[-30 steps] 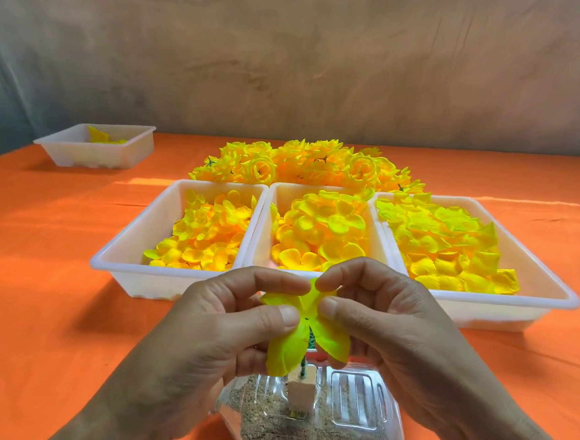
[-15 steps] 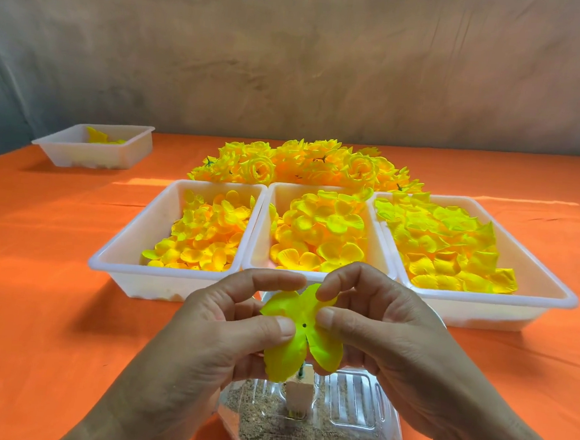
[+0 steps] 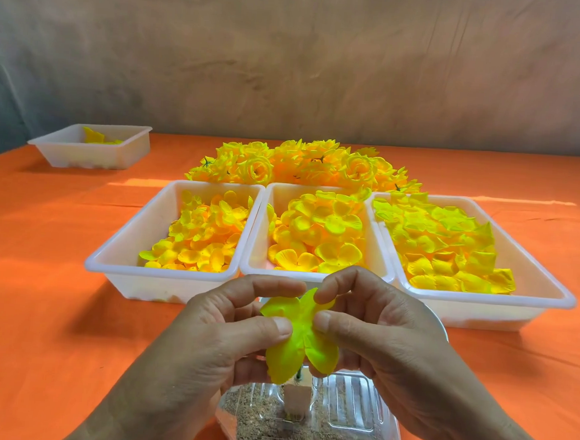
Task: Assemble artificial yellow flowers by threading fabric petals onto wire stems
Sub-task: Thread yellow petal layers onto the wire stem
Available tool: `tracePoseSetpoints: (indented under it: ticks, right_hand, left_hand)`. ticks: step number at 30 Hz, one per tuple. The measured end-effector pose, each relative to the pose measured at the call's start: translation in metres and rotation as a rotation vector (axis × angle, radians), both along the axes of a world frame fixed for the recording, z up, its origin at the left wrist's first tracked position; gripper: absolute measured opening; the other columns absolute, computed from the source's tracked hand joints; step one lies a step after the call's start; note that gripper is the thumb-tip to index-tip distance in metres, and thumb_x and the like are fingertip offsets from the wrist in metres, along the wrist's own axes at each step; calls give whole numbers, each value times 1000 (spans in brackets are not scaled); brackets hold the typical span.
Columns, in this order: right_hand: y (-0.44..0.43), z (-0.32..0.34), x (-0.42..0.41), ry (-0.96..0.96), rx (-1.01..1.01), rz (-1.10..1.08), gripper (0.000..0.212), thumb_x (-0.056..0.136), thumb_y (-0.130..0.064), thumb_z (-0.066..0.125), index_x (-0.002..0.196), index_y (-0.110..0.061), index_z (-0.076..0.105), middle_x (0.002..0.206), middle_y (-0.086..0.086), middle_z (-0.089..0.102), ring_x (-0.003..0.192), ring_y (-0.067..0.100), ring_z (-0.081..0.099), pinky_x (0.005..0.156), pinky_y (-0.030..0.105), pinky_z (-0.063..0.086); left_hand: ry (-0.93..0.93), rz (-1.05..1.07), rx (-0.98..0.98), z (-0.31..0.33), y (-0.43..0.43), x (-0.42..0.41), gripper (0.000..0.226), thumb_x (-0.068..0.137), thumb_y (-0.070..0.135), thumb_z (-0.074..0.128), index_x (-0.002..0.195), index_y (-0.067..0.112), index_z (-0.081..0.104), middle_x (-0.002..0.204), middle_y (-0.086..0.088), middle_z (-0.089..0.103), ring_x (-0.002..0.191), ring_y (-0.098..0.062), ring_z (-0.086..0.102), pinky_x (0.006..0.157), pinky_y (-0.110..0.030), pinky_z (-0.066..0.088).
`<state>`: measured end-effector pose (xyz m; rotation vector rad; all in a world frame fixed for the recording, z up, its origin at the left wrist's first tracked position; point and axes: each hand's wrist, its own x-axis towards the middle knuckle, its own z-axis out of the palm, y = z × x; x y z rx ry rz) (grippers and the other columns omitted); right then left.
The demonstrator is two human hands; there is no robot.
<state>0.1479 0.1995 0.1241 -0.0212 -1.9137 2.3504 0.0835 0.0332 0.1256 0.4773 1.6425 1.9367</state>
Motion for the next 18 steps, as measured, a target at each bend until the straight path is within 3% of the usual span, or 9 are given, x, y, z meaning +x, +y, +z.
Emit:
tracePoseSetpoints:
  ticks: [5, 14, 18]
  right_hand:
    - [0, -3, 0, 3, 15, -5, 13, 70, -9, 67, 81, -17, 67, 66, 6, 58, 54, 22, 58, 57, 37, 52]
    - [1, -3, 0, 39, 21, 13, 15, 71, -9, 68, 81, -20, 68, 67, 5, 61, 56, 21, 61, 59, 36, 52]
    - [1, -4, 0, 47, 20, 11, 16, 70, -9, 68, 80, -21, 68, 66, 5, 61, 56, 21, 60, 57, 32, 51]
  left_hand:
    - [-7, -18, 1, -3, -2, -1, 35, 65, 13, 70, 98, 23, 77, 109, -28, 66, 78, -32, 71, 62, -36, 59]
    - [20, 1, 12, -2, -2, 0, 34, 62, 10, 72, 93, 20, 79, 85, -12, 70, 66, -23, 68, 54, -29, 55]
    - [35, -15, 10, -2, -2, 0, 48, 47, 21, 81, 95, 21, 78, 82, -11, 71, 67, -23, 69, 56, -30, 55]
